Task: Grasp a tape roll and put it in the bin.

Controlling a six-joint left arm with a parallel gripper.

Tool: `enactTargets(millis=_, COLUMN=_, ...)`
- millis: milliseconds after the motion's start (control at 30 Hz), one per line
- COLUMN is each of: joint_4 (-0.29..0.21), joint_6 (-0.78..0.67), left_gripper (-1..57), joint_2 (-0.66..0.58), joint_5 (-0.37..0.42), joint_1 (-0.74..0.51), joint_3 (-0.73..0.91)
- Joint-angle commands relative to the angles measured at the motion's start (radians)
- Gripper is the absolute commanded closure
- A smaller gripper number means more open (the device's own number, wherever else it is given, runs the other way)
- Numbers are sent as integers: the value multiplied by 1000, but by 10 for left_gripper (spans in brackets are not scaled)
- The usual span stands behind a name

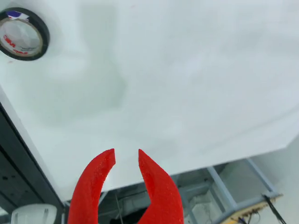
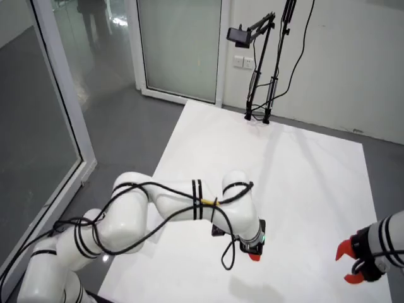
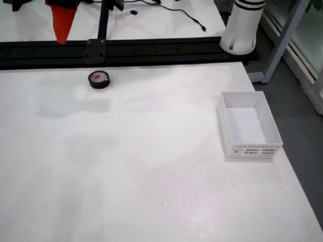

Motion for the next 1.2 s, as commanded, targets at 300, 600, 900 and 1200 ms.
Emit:
enactTargets(millis=300, joint_4=-45, joint_6=-143, left_gripper=419, joint_2=264, joint_5=-15, joint_1=-80, joint_3=-24)
enactTargets(millis=600, joint_4=-70, joint_6=-166, left_gripper=412, joint_2=264, joint_5=-15, joint_1=-93, joint_3=63)
enactTargets(millis=900, joint_4=-90, joint_6=-168, left_gripper=402, joint_2=237, joint_5=-12, joint_1=-99, joint_3=112)
enactTargets(millis=1200, joint_4=-59, joint_6=-194, left_gripper=402, joint_2=237, joint_5=-26, joint_1=-80, joint_3=112)
